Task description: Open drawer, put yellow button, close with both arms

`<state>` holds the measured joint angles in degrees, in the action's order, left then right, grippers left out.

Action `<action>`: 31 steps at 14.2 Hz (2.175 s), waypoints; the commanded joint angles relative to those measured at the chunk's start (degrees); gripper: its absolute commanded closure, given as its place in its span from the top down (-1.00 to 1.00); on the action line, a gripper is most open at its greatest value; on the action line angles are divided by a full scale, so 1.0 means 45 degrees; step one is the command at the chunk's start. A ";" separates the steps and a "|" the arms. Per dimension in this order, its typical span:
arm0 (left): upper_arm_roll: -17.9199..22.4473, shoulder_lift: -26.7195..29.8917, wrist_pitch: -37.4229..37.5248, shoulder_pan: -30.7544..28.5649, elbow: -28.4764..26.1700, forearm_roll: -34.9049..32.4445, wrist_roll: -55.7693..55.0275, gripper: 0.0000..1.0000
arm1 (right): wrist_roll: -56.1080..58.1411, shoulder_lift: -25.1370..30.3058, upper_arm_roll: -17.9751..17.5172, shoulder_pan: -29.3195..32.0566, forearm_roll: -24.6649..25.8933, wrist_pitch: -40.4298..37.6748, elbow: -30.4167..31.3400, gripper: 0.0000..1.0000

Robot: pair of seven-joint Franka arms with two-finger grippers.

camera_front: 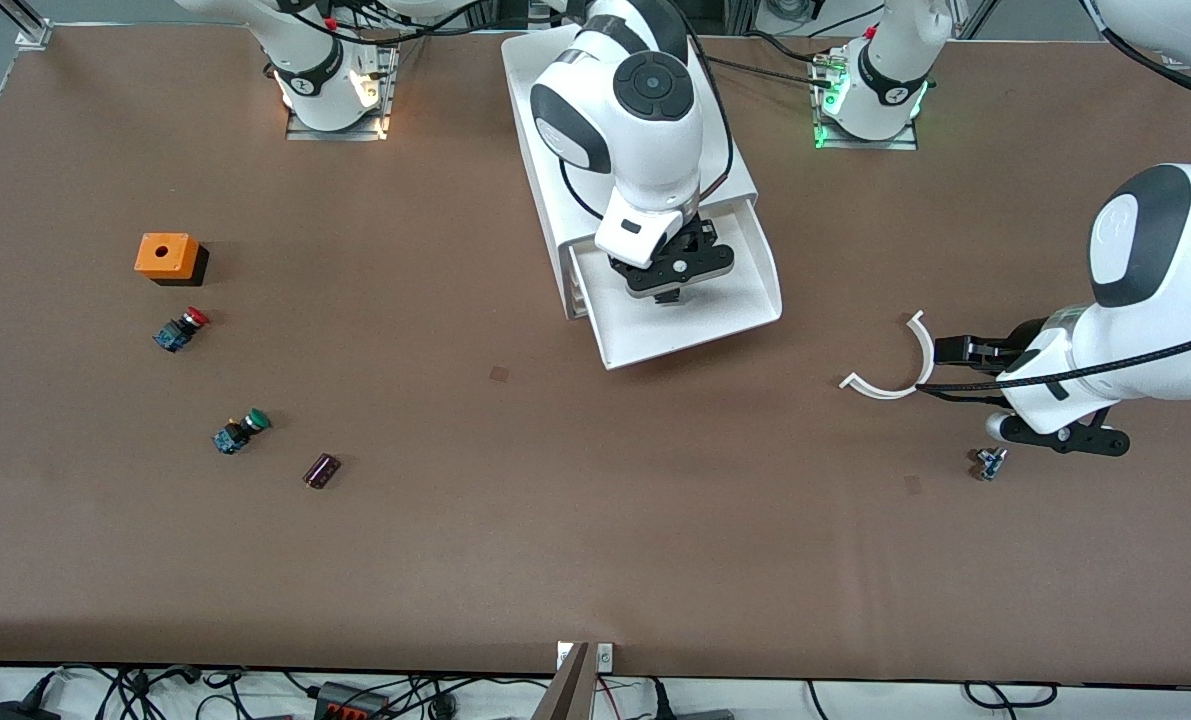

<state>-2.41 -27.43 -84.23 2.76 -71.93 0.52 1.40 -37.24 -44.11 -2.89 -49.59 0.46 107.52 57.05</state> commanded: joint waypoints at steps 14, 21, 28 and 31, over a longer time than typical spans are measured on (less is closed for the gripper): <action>-0.1277 0.0218 -0.0967 0.0772 0.0008 -0.0155 -0.4308 1.00 | 0.1239 0.1129 0.0193 0.3339 -0.0044 -0.2699 -0.1545 1.00; -0.1789 0.0179 -0.4480 0.2431 -0.1923 -0.0292 -0.7576 1.00 | 0.3800 0.1500 0.0233 0.7266 -0.0121 -0.5377 -0.1193 1.00; -0.1769 0.0023 -0.7884 0.3603 -0.4132 -0.0331 -0.9198 1.00 | 0.5639 0.1734 0.0252 0.9514 -0.0083 -0.5417 -0.1193 1.00; -0.1808 0.0061 -0.7846 0.3741 -0.4502 -0.0331 -0.9277 1.00 | 0.5872 0.2570 0.0252 1.0490 -0.0083 -0.5262 -0.0146 1.00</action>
<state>-10.58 -28.43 -118.87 19.27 -90.20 0.53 -39.05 -12.36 -37.41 -0.93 -5.13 0.25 83.79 50.45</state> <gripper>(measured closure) 0.000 0.000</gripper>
